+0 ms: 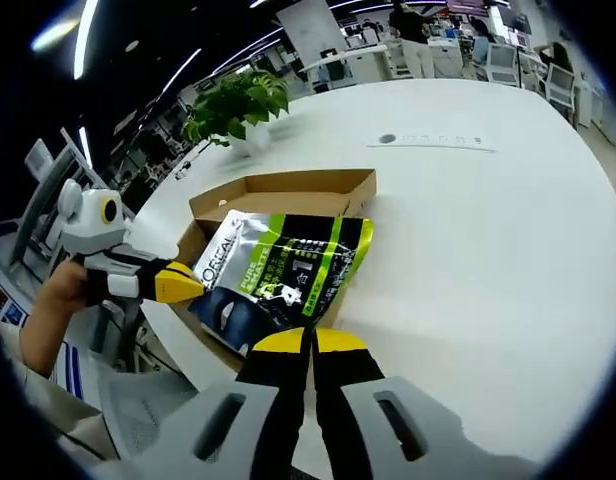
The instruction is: Operate the shoe box by opening the lid, removing the specified soft item, and placing it in the target area until the item is outside and the box remains undamaged.
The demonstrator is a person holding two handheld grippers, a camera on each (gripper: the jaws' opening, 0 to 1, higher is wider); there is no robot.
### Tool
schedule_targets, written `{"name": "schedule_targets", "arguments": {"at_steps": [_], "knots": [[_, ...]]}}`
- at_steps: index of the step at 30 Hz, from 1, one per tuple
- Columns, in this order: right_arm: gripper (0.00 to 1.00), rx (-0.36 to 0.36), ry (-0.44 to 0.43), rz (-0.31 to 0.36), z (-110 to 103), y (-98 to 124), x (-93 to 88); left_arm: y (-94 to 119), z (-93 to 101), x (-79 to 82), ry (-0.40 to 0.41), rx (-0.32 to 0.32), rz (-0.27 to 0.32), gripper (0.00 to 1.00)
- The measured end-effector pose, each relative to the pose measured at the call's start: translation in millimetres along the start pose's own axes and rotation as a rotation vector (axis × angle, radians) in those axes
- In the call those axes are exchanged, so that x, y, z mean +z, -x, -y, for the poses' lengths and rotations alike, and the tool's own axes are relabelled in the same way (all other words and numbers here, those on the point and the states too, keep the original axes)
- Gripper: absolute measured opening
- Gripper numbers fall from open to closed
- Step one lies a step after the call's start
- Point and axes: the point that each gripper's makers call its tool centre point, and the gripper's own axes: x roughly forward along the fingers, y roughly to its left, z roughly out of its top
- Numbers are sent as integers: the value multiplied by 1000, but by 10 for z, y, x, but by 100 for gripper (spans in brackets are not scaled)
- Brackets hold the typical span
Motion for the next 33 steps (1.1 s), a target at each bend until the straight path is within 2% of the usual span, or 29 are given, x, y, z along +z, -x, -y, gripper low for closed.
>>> {"name": "schedule_targets", "arguments": {"at_steps": [7, 16, 33], "knots": [[0, -28, -25, -9, 227, 97, -21, -220, 139, -12, -31, -11, -16, 0], [0, -61, -49, -16, 485, 216, -47, -475, 283, 49, -55, -40, -29, 0], [0, -132, -94, -33, 932, 366, -156, -858, 557, 46, -90, -78, -76, 0]]}}
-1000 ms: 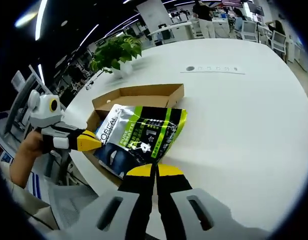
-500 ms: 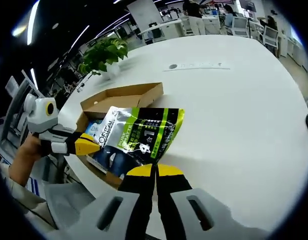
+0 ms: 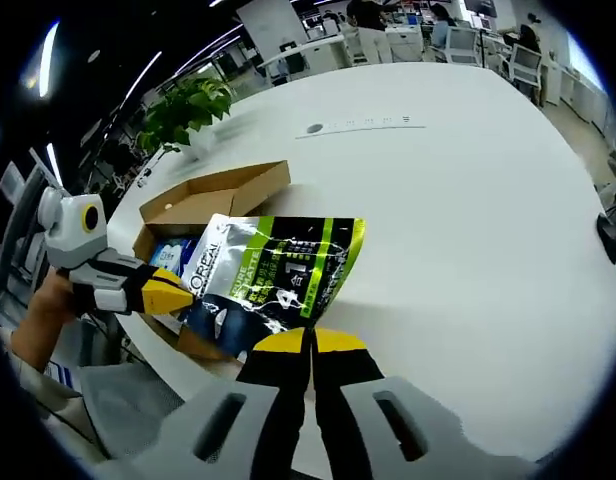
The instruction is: Operate the shoe box by opening the lid, removing the specified soft item, and placing it in the target area until the item is outside and the box remains undamaged.
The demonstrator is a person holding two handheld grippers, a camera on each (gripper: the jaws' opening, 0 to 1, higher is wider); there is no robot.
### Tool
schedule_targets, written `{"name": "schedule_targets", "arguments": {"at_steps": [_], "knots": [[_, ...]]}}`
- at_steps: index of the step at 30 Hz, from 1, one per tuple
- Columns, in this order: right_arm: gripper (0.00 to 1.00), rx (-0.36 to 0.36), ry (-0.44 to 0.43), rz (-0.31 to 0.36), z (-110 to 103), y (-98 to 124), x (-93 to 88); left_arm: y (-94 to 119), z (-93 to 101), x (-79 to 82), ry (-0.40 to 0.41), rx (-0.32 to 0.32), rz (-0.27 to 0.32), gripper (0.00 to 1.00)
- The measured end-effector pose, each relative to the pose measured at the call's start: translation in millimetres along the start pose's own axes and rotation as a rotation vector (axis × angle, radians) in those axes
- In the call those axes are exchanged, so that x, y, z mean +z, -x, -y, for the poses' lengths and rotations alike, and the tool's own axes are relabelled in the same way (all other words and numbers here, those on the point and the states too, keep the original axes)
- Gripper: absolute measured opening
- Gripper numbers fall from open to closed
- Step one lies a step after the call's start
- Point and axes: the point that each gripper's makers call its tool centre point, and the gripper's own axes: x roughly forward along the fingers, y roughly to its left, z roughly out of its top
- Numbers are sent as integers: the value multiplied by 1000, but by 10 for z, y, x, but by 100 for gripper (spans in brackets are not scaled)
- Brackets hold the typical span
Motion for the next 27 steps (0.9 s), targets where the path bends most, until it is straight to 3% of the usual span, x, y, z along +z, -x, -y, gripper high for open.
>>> {"name": "schedule_targets", "arguments": {"at_steps": [11, 22, 27], "knots": [[0, -53, -10, -10, 240, -121, 62, -229, -6, 102, -37, 15, -37, 0], [0, -114, 14, -34, 421, -343, 62, -432, -118, 178, -61, 79, -66, 0], [0, -122, -1, -49, 483, -432, 15, -503, -142, 171, -124, 109, -99, 0]]}}
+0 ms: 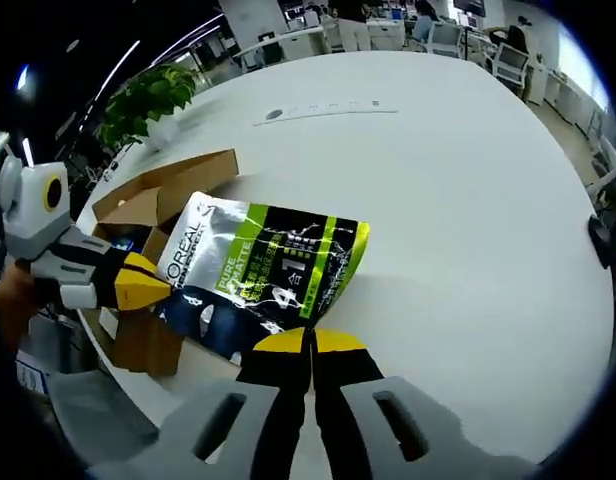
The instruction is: Operate the shoe box by opening the lid, removing the specified soft item, and placing it in the target area until the item is outside and the box remains undamaged.
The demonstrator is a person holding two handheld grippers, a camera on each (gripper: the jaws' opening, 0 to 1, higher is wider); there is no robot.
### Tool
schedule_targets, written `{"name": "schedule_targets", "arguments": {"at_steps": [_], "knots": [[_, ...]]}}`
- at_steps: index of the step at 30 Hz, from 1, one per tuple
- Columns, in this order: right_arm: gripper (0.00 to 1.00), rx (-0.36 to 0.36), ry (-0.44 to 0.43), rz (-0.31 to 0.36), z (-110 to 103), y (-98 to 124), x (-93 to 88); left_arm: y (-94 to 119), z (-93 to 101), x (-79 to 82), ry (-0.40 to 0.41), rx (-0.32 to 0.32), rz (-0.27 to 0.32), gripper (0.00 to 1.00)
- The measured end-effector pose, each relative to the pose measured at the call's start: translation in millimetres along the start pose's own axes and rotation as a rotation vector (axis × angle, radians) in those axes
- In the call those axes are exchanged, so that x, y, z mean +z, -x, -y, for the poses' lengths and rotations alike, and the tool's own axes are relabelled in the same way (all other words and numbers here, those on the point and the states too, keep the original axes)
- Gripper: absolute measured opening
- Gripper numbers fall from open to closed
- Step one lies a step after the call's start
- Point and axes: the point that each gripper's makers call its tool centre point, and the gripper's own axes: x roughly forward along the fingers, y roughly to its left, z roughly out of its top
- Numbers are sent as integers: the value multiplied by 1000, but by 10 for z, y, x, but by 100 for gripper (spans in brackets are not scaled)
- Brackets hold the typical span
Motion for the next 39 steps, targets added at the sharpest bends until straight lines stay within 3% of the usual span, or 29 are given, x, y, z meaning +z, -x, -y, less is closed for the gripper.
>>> {"name": "schedule_targets", "arguments": {"at_steps": [9, 14, 22, 39], "knots": [[0, -22, -1, -3, 89, -102, 13, -167, -13, -31, -270, 79, -134, 1], [0, -23, -4, 5, 133, -150, 40, -280, -34, -99, -367, 100, -222, 1], [0, -30, 6, -1, 187, -247, 34, -416, -62, -162, -463, 116, -297, 1], [0, -43, 4, -20, 298, -472, -45, -606, -138, -318, -511, 115, -355, 3]]}}
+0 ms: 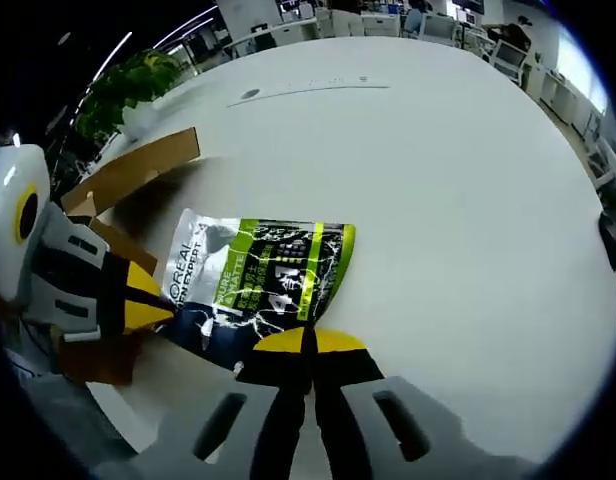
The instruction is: Operate the shoe box by opening the lid, removing the specified soft item, and placing it in the target area until the item is outside and the box remains undamaged.
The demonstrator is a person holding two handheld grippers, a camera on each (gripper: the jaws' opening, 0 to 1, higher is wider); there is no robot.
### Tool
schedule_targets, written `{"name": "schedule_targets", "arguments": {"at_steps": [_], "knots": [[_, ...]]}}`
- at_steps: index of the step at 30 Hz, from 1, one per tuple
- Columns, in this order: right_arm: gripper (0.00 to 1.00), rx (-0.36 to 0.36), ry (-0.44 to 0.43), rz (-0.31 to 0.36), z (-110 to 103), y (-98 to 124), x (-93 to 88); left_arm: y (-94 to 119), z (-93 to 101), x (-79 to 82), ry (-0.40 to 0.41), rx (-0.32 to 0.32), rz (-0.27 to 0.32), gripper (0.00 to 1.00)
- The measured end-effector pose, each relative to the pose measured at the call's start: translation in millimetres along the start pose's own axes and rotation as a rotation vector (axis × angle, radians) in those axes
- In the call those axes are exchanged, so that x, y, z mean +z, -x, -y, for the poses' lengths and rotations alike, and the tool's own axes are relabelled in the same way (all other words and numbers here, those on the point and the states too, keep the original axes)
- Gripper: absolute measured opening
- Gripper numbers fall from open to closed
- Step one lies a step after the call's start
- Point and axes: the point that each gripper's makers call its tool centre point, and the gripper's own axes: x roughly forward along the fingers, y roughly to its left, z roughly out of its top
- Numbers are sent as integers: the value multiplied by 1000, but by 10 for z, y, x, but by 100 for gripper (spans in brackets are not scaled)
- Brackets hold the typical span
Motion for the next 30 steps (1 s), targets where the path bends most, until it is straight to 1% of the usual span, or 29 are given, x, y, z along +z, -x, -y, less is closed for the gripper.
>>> {"name": "schedule_targets", "arguments": {"at_steps": [3, 10, 12, 13, 14, 15, 17, 19, 22, 24, 26, 27, 28, 30], "knots": [[0, -1, -14, 8, 18, -8, 19, -16, -1, 5, -23, 15, -1, 3], [0, -1, -13, 11, 15, -7, 16, -4, -29, 4, -68, 48, -2, 5], [0, -2, -8, 11, 14, -12, 18, 19, -57, 5, -116, 79, -2, 8], [0, -2, -7, 13, 12, -14, 20, 45, -115, 11, -183, 124, -4, 9], [0, -1, -6, 15, 9, -15, 18, 59, -139, 16, -223, 146, -6, 11], [0, 0, -3, 19, 8, -12, 19, 73, -131, 17, -257, 151, -6, 11], [0, 3, -6, 24, 11, -7, 22, 93, -105, -1, -237, 141, -7, 12], [1, 3, -8, 25, 13, -5, 24, 113, -89, 11, -206, 124, 6, 15], [2, -3, 13, 21, 12, 1, 24, 180, -84, 36, -193, 124, 25, 18], [2, -5, 23, 20, 9, 0, 22, 218, -80, 70, -163, 119, 55, 19], [2, -3, 32, 22, 7, 1, 23, 280, -102, 72, -164, 133, 72, 20], [2, -1, 35, 24, 9, 0, 22, 318, -107, 88, -154, 134, 91, 20], [2, -2, 37, 26, 14, 0, 22, 342, -110, 92, -123, 135, 102, 21], [4, -4, 41, 29, 19, 11, 21, 387, -95, 113, -97, 124, 129, 23]]}}
